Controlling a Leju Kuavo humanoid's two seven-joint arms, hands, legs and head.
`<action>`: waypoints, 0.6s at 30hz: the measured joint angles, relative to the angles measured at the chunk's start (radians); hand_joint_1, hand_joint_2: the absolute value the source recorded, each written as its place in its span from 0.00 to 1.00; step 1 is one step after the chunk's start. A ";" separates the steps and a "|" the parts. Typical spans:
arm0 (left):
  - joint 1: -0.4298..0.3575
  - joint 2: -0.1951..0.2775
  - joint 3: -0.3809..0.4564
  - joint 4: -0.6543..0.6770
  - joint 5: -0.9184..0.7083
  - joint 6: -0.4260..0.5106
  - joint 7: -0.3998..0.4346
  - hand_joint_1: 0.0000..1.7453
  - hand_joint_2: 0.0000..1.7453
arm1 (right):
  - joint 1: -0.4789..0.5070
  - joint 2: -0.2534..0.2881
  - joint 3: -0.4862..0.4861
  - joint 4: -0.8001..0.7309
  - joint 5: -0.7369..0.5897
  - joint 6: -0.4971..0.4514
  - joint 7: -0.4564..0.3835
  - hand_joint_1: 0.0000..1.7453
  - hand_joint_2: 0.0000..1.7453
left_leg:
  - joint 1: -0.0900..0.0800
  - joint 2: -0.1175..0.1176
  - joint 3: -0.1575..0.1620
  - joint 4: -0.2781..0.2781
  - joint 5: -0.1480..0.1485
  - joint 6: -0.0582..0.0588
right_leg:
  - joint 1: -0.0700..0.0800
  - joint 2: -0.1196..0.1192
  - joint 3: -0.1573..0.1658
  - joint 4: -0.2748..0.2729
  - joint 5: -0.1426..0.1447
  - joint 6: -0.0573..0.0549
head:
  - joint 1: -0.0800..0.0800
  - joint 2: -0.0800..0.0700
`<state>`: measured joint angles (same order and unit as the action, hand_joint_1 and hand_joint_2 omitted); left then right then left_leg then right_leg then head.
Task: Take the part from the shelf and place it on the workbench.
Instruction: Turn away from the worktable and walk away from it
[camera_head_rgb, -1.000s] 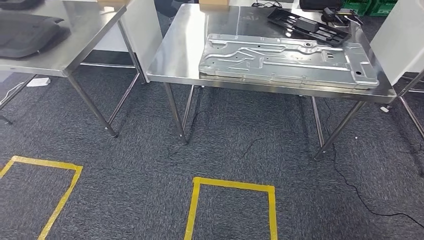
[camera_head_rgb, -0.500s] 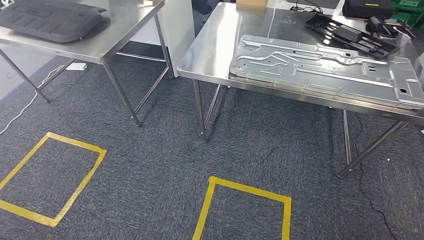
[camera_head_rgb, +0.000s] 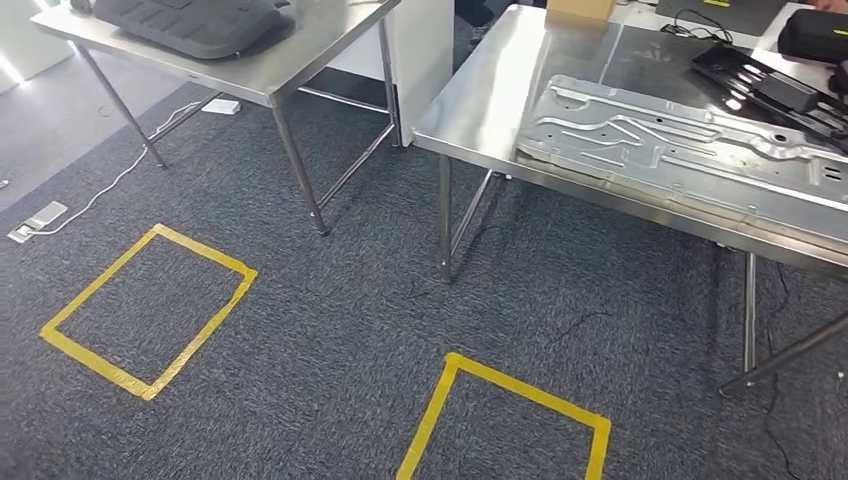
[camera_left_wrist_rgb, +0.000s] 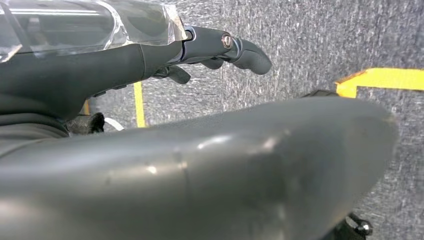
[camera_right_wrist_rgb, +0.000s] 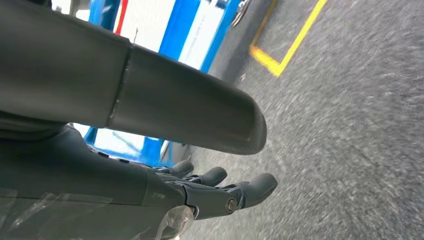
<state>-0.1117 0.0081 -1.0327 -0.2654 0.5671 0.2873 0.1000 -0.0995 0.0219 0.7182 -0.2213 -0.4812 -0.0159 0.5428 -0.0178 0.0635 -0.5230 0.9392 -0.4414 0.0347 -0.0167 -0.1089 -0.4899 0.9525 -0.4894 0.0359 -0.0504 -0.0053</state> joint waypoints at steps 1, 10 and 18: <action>0.001 0.000 0.000 0.000 0.000 0.000 0.000 0.00 0.00 | -0.003 0.001 0.000 0.000 0.000 -0.001 0.000 0.00 0.00 | 0.001 -0.012 0.000 -0.003 0.003 0.004 | 0.000 -0.009 0.004 -0.003 -0.001 0.005 | 0.000 0.000; 0.005 -0.001 0.000 0.002 0.009 -0.003 0.018 0.00 1.00 | 0.001 0.001 0.008 0.000 0.008 -0.002 0.000 0.00 0.00 | 0.013 -0.120 0.011 -0.017 0.017 0.025 | -0.006 0.109 -0.128 0.259 -0.095 0.021 | 0.002 0.001; 0.008 0.003 0.000 0.006 0.008 -0.011 0.023 0.00 0.75 | 0.000 0.002 0.014 0.001 0.009 -0.007 -0.001 0.00 0.00 | 0.017 -0.170 -0.009 0.018 -0.006 -0.011 | -0.012 0.149 -0.024 0.010 0.014 -0.006 | 0.000 0.001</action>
<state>-0.1040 0.0111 -1.0327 -0.2590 0.5754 0.2759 0.1232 -0.0994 0.0235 0.7323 -0.2199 -0.4724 -0.0234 0.5422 -0.0006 -0.1068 -0.5323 0.9575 -0.4474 0.0242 -0.0290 0.0398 -0.5136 0.9626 -0.4752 0.0304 -0.0508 -0.0045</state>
